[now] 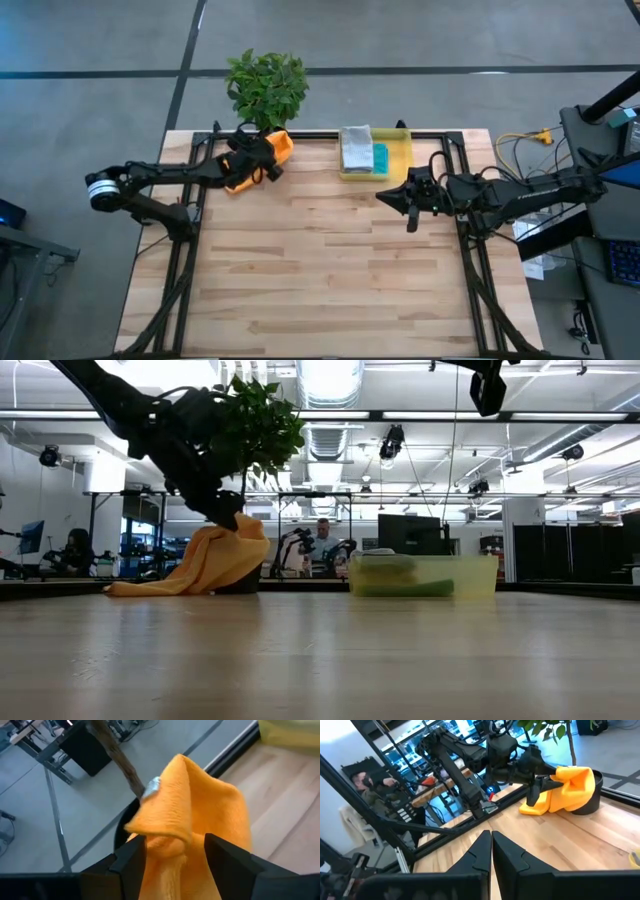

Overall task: Fold microfiber towels
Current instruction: Fold the orange microfiber towel

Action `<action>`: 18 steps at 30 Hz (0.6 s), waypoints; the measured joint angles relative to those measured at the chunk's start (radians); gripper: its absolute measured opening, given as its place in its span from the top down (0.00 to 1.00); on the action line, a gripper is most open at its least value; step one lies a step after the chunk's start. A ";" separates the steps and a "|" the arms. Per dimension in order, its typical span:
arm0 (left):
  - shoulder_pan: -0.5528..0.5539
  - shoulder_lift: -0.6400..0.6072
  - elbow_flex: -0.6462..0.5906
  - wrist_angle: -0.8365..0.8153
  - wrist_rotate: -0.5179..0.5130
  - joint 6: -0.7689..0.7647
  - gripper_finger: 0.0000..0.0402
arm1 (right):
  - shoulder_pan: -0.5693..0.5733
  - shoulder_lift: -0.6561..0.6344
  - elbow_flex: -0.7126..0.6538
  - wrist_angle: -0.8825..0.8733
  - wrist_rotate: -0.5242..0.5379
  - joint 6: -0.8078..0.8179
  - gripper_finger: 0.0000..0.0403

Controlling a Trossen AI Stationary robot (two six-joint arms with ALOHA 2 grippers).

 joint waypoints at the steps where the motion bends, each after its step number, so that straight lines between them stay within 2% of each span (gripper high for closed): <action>1: 0.002 0.000 0.000 0.006 0.000 -0.002 0.55 | 0.000 0.000 0.000 0.000 0.000 0.000 0.98; 4: 0.006 0.002 0.000 0.025 0.010 -0.009 0.64 | 0.000 0.000 0.000 0.000 0.000 0.000 0.98; 9: 0.006 -0.011 0.002 0.015 0.076 -0.010 0.94 | 0.002 0.000 0.000 0.000 0.000 0.000 0.98; 12: -0.002 -0.046 0.007 -0.002 0.086 -0.039 0.97 | 0.005 0.000 0.000 0.000 0.000 0.000 0.98; 18: -0.083 -0.191 0.092 -0.172 0.124 -0.056 1.00 | 0.005 0.010 0.000 0.000 -0.011 0.000 0.98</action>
